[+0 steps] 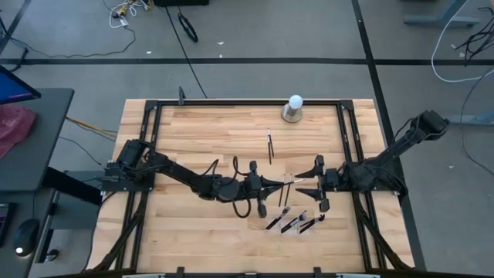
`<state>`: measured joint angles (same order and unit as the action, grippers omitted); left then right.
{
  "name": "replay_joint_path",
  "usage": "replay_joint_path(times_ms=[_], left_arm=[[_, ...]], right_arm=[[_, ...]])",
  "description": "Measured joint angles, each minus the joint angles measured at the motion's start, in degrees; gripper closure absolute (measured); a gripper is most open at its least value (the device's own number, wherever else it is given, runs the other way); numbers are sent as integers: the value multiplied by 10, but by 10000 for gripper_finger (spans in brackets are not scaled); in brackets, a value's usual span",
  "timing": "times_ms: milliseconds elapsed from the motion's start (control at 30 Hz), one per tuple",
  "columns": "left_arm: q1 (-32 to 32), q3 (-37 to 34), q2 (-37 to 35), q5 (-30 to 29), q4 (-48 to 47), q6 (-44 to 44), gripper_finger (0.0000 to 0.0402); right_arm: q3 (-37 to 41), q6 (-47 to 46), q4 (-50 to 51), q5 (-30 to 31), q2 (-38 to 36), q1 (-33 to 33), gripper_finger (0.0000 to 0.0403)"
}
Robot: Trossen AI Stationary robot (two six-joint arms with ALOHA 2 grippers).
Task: Put items in baskets/containers
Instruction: Put the liner brush into the right section of the transparent organizer
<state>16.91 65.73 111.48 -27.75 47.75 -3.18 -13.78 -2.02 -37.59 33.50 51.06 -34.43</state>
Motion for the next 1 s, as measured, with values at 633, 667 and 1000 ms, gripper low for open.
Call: replay_joint_path(times_ms=[633, 667, 1000], left_arm=[[0, 0, 0, -3, -15, 0, 374], [0, 0, 0, -4, -16, -2, 373], [-1, 0, 0, -11, -33, -6, 279]], right_arm=[[0, 23, -41, -20, 20, 7, 392], [0, 22, -39, -26, 20, 7, 390], [-72, -5, 213, -32, -58, -30, 395]])
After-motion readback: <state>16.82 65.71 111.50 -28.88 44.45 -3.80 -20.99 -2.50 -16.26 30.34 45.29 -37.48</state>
